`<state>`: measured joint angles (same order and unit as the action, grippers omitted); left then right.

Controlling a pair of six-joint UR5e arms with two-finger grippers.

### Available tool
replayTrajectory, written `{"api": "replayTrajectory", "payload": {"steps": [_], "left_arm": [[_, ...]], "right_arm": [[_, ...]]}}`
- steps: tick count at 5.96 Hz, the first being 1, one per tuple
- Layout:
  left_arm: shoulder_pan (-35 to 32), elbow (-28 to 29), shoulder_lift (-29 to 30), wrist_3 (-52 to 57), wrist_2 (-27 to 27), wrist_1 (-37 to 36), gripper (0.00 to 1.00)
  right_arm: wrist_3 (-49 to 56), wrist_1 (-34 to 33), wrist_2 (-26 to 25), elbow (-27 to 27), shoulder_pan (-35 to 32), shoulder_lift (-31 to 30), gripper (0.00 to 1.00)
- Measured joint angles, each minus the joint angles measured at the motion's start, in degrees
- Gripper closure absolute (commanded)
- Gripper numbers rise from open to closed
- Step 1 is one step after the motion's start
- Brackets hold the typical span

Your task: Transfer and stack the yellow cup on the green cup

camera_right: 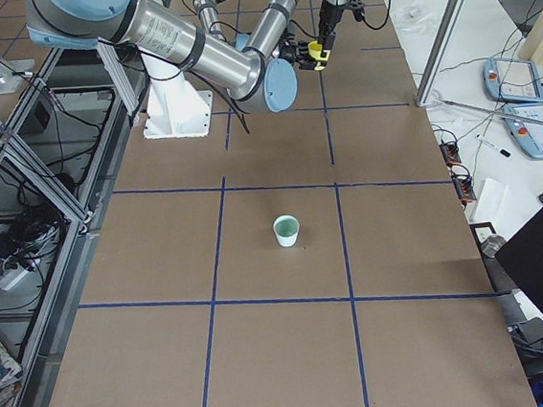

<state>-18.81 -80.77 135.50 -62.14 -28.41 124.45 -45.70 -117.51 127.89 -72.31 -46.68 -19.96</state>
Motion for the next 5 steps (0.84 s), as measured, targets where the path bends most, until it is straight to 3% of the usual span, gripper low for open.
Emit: {"api": "replayTrajectory", "payload": {"steps": [1, 2, 5], "left_arm": [[0.0, -0.04, -0.03, 0.0, -0.07, 0.0, 0.55], [0.0, -0.07, -0.05, 0.0, -0.12, 0.0, 0.55], [0.0, -0.13, -0.06, 0.0, -0.15, 0.01, 0.55]], "right_arm": [[0.02, 0.0, -0.13, 0.09, 0.19, -0.04, 0.43], [0.06, 0.05, -0.32, 0.22, 0.23, -0.07, 0.54], [0.06, 0.32, -0.95, 0.27, 0.6, -0.18, 0.59]]}}
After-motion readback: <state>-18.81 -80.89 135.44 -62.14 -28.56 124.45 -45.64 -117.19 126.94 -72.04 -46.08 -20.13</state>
